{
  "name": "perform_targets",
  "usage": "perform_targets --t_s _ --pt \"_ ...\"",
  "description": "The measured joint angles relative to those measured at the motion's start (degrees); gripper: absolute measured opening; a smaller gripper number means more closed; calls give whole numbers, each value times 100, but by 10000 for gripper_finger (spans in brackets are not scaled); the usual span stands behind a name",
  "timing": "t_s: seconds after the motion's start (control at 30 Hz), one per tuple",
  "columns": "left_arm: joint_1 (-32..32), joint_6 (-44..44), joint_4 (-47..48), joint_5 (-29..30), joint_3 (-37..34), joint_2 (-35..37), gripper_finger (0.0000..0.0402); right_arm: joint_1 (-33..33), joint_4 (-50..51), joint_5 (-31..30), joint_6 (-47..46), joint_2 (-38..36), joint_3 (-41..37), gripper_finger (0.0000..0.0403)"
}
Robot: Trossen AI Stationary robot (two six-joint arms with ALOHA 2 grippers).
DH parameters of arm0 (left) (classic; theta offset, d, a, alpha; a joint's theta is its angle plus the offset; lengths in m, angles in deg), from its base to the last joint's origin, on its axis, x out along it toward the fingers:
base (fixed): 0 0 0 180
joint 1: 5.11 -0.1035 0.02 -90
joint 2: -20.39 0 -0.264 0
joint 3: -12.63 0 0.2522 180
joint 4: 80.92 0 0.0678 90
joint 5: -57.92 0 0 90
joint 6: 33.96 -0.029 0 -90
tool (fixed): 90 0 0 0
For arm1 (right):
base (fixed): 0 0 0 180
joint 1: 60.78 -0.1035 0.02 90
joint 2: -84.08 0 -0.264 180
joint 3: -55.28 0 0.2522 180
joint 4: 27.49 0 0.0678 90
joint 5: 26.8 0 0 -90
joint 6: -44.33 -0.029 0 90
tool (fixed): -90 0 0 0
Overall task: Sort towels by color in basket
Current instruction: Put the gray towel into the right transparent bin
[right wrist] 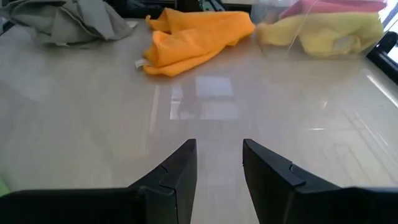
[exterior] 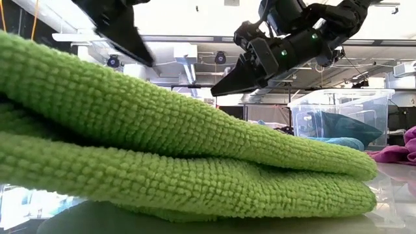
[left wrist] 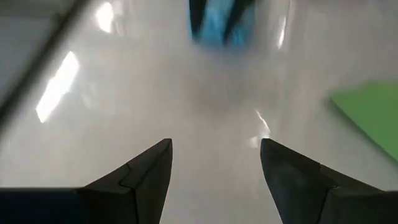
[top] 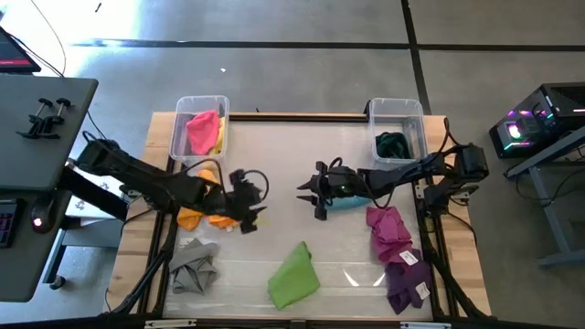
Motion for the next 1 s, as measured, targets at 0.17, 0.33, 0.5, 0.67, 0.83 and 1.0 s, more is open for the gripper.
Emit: perform_targets --t_s 0.17,0.33,0.5,0.67,0.83,1.0 --pt "789 2630 1940 -901 398 -35 232 -15 -43 220 209 0 0 124" --pt "1599 5530 3129 -2635 368 -31 232 -15 -41 321 315 0 0 124" --pt "2470 7362 3369 -3482 169 -31 223 -22 -37 510 164 0 0 124" --pt "3025 8221 2883 -3489 -318 -35 207 -146 -26 556 227 0 0 124" --pt "3119 8256 1849 -3527 -1008 -40 198 -293 -24 556 320 0 0 124" --pt "3119 7697 1283 -4115 -1506 -287 178 -352 -22 557 361 2 2 124"
